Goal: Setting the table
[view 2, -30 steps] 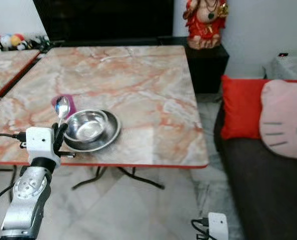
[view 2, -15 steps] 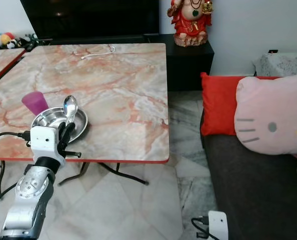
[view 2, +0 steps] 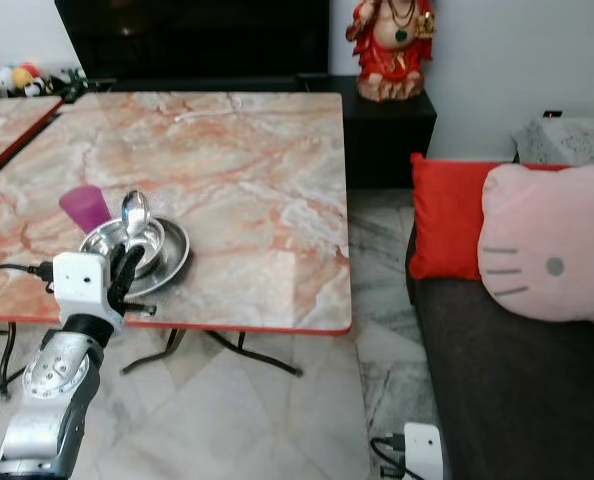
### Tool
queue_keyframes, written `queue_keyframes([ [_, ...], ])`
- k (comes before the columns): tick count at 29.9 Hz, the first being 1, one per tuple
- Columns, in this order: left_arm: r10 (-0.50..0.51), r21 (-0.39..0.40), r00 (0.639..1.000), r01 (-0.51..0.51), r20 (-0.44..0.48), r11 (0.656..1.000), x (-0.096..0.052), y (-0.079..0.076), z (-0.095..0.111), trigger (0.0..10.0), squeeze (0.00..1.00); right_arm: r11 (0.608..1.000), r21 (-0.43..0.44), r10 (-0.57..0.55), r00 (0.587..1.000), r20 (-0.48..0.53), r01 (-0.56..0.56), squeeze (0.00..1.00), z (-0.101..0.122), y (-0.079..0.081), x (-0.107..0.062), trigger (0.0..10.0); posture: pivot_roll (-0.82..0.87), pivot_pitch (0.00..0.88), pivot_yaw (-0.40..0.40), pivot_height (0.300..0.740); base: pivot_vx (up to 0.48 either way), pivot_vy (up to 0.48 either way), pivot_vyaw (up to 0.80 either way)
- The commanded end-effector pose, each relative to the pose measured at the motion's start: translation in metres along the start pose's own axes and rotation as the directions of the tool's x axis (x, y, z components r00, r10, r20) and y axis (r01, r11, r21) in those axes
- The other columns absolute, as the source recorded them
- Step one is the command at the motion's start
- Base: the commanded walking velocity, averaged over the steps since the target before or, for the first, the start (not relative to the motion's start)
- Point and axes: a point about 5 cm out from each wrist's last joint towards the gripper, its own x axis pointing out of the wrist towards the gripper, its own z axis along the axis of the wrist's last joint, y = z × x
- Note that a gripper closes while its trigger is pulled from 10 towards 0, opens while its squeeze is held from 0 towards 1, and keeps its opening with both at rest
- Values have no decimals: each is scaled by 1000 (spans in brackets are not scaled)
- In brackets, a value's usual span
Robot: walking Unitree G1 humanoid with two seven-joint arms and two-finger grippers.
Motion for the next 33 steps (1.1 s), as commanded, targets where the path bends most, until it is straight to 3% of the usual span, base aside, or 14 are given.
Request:
queue_keyframes([
  [1, -18, -15, 1000, 18, -1, 1000, 0, -1, 1, 10000, 0, 999, 40, 2, 1000, -12, -2, 0, -3, 0, -1, 10000, -46, 46, 45, 732, 382, 0, -781],
  [8, -107, -54, 994, 107, 4, 993, -3, -15, 1, 10000, 0, 1000, -9, 2, 1000, -7, -2, 0, -3, -3, -1, 10000, -44, 47, 41, 732, 138, 0, -329],
  [15, -120, -62, 993, 119, -12, 991, -4, -19, -1, 10000, 0, 1000, -9, 0, 1000, -10, 0, 0, -4, -5, -1, 10000, -42, 48, 41, 732, 0, 0, 0],
  [20, -276, -134, 959, 266, -61, 955, -6, -39, -7, 10000, 0, 1000, -16, 3, 1000, -9, -3, 0, -2, -1, 0, 10000, -42, 49, 36, 732, 0, 0, 0],
  [25, -361, -144, 927, 345, -106, 928, -6, -54, -12, 10000, 0, 1000, -20, 7, 1000, -3, -7, 0, 1, 2, 0, 10000, -43, 51, 34, 732, 0, 0, 0],
  [31, -375, -139, 917, 357, -134, 924, 4, -65, -12, 10000, 0, 1000, -23, 10, 1000, -2, -10, 0, 2, 3, 1, 10000, -42, 54, 28, 732, 0, 0, 0],
  [33, -348, -106, 920, 334, -178, 937, 15, -68, -14, 10000, 0, 1000, -26, 11, 1000, -2, -11, 0, 1, 3, 0, 10000, -41, 57, 26, 732, 0, 0, 0],
])
